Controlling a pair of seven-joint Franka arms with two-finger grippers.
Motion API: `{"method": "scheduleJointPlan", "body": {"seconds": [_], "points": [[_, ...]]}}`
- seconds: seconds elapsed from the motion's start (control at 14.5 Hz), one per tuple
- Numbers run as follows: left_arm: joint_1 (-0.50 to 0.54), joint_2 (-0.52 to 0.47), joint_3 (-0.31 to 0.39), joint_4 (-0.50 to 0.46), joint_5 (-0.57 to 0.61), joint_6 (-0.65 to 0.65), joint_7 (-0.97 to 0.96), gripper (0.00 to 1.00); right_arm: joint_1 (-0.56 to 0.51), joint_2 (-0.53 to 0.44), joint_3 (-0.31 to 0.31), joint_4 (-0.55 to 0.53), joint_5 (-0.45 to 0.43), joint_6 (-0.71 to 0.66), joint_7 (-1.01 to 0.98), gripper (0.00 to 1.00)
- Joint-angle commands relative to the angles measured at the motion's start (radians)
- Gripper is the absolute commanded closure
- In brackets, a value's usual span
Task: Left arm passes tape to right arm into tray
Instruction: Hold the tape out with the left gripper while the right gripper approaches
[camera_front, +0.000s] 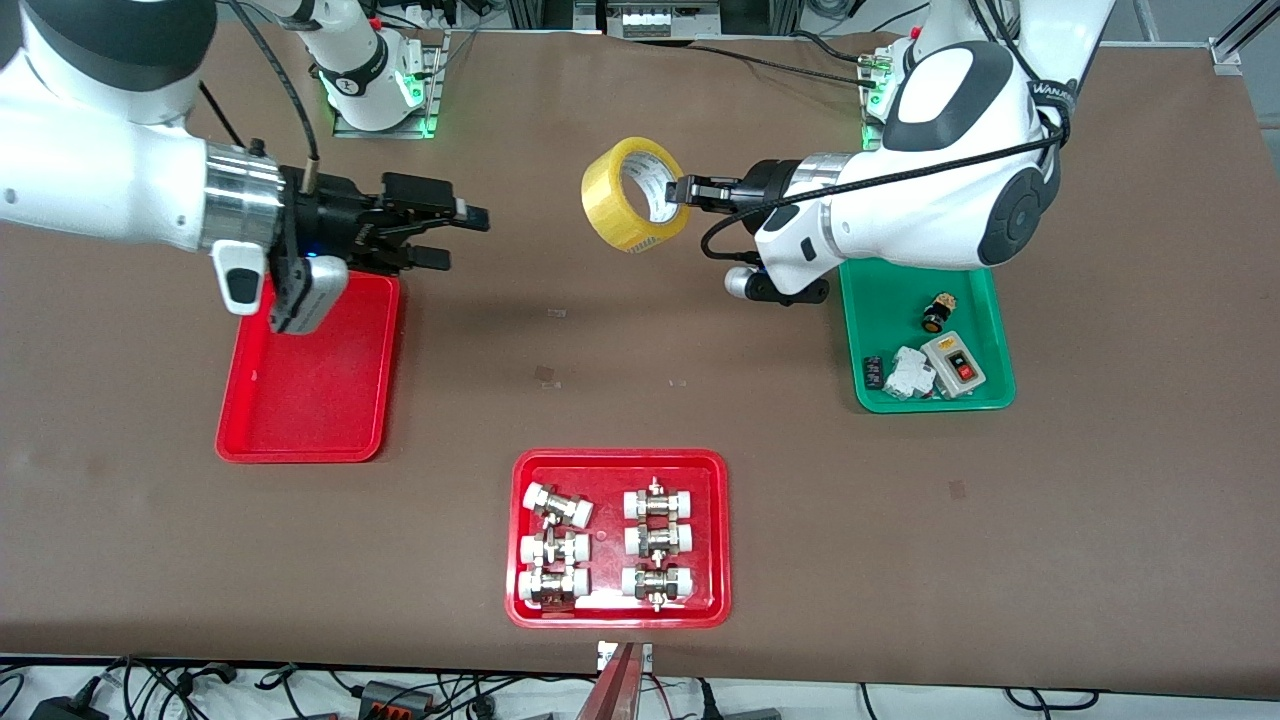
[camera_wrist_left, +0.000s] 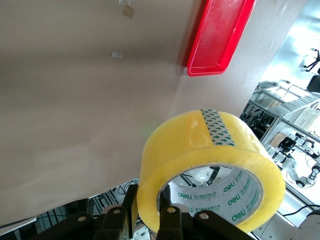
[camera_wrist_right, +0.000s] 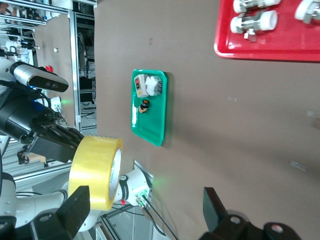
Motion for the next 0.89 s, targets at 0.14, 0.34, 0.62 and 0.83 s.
{"method": "scheduleJointPlan", "body": {"seconds": [0.14, 0.34, 0.62, 0.83], "points": [[0.008, 0.002, 0.003, 0.027, -0.031, -0.008, -0.011, 1.0, 0.13, 0.032, -0.007, 0.029, 0.022, 0.136, 0.105, 0.0], [0.01, 0.002, 0.003, 0.027, -0.029, -0.009, -0.008, 1.0, 0.171, 0.033, -0.007, 0.038, 0.023, 0.19, 0.186, 0.0], [0.011, 0.0, 0.003, 0.027, -0.029, -0.009, -0.003, 1.0, 0.213, 0.036, -0.007, 0.05, 0.008, 0.203, 0.22, 0.0], [0.011, 0.0, 0.003, 0.027, -0.029, -0.011, -0.003, 1.0, 0.218, 0.042, -0.005, 0.049, 0.002, 0.21, 0.223, 0.0]]}}
